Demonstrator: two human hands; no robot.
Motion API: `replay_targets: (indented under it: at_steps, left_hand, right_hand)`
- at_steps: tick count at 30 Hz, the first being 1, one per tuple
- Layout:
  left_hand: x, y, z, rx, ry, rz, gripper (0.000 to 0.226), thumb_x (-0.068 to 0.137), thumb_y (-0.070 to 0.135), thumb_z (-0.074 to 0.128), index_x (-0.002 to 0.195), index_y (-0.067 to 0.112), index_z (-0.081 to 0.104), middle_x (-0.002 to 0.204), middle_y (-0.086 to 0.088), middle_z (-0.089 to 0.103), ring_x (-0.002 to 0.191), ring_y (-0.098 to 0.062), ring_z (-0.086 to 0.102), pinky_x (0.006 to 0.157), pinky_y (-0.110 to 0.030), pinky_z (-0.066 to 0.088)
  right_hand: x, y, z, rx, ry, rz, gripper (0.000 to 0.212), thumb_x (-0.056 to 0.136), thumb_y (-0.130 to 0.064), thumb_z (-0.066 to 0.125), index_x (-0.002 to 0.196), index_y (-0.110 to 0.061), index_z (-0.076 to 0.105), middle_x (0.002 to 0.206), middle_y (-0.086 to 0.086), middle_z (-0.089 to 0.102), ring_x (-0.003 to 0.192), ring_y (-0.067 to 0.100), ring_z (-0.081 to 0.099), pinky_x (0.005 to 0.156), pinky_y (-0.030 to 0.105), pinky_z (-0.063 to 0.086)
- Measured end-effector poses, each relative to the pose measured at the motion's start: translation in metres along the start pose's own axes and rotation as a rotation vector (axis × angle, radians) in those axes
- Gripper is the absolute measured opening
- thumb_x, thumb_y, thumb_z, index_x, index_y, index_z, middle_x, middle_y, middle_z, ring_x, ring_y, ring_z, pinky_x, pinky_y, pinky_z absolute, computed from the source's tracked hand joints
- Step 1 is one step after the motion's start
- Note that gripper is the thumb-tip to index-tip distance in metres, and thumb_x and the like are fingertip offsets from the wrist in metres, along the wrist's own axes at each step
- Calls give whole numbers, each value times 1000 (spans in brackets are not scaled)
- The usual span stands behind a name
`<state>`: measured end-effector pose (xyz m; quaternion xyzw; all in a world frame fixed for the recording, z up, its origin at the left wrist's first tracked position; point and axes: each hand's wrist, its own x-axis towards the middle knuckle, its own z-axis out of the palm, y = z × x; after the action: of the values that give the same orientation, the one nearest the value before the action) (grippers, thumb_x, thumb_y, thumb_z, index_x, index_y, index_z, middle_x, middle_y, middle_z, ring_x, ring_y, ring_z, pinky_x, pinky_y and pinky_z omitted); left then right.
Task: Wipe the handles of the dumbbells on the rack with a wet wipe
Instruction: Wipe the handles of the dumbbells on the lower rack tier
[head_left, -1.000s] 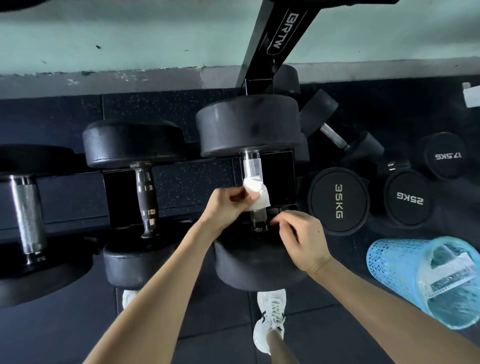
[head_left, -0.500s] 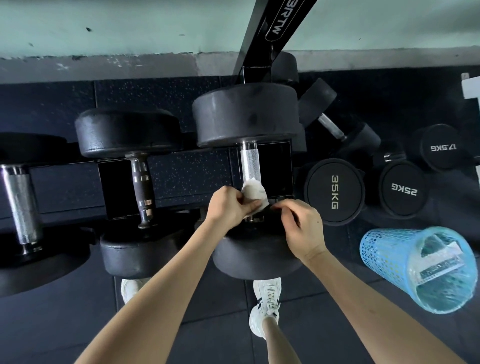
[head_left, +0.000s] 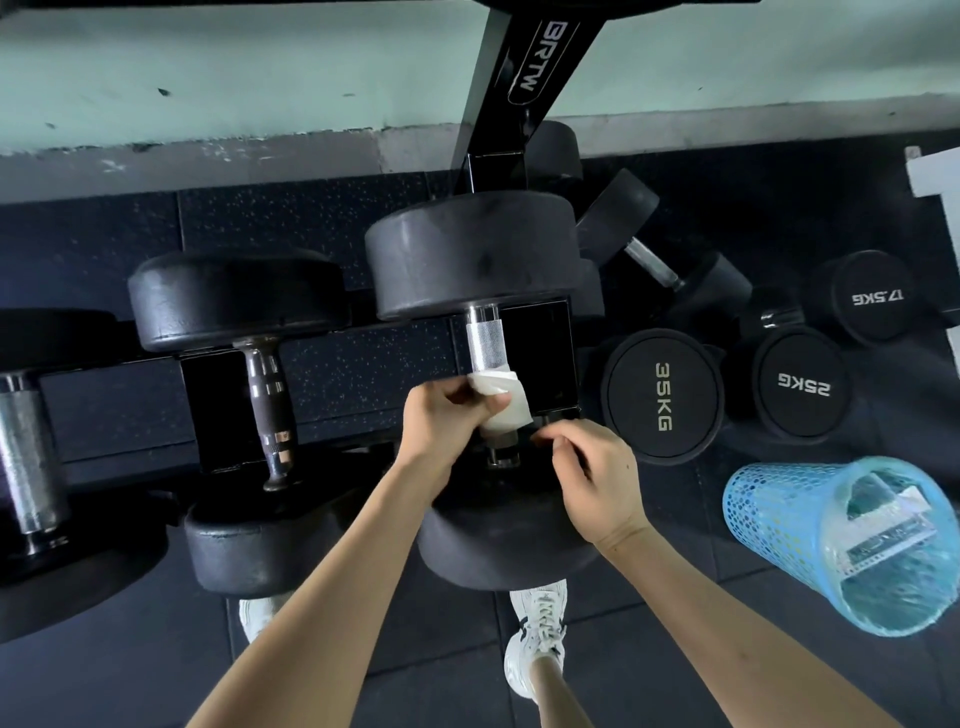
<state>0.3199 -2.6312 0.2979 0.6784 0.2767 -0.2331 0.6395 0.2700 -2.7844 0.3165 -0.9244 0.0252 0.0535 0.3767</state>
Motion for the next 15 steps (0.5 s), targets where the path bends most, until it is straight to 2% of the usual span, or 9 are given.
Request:
replay_targets:
  at_steps: [3, 5, 7, 10, 12, 15]
  left_hand:
    - [2, 4, 6, 14, 89, 14, 10, 75, 16, 78, 71, 20, 69, 70, 5, 67, 68, -7, 60, 61, -18, 49]
    - [4, 7, 11, 52, 173, 23, 11, 75, 20, 77, 71, 14, 69, 66, 4, 63, 64, -7, 55, 59, -22, 46]
    - [12, 14, 14, 70, 257, 53, 18, 74, 26, 76, 70, 10, 68, 66, 0, 62, 63, -9, 51, 59, -27, 46]
    - [34, 40, 15, 184, 401, 59, 33, 73, 34, 71, 60, 6, 59, 58, -4, 56, 58, -9, 45, 53, -26, 39]
    - [37, 47, 15, 238, 411, 44, 33, 71, 37, 70, 58, 11, 55, 56, 1, 52, 56, -8, 44, 52, -25, 36]
    - [26, 33, 18, 138, 312, 74, 31, 64, 37, 76, 75, 11, 64, 71, 1, 65, 63, -8, 55, 56, -22, 42]
  right_hand:
    - [0, 2, 1, 8, -1, 1, 39, 82, -24, 35, 84, -9, 71, 80, -2, 70, 75, 19, 64, 71, 41, 52]
    - [1, 2, 2, 21, -8, 1, 38, 80, -23, 35, 82, -9, 71, 81, -3, 70, 77, 19, 65, 71, 42, 52]
    - [1, 2, 2, 25, -3, -4, 39, 79, -22, 34, 81, -10, 71, 79, -6, 69, 75, 17, 65, 71, 40, 52]
    - [1, -1, 1, -2, 5, 3, 41, 78, -23, 32, 79, -12, 71, 71, -11, 64, 68, 15, 61, 68, 33, 49]
    - [1, -1, 1, -17, 0, 2, 41, 78, -23, 32, 78, -12, 71, 70, -7, 66, 67, 16, 61, 68, 33, 49]
    - [1, 0, 1, -22, 9, -13, 40, 78, -21, 32, 78, -11, 71, 71, -5, 68, 68, 19, 63, 69, 37, 51]
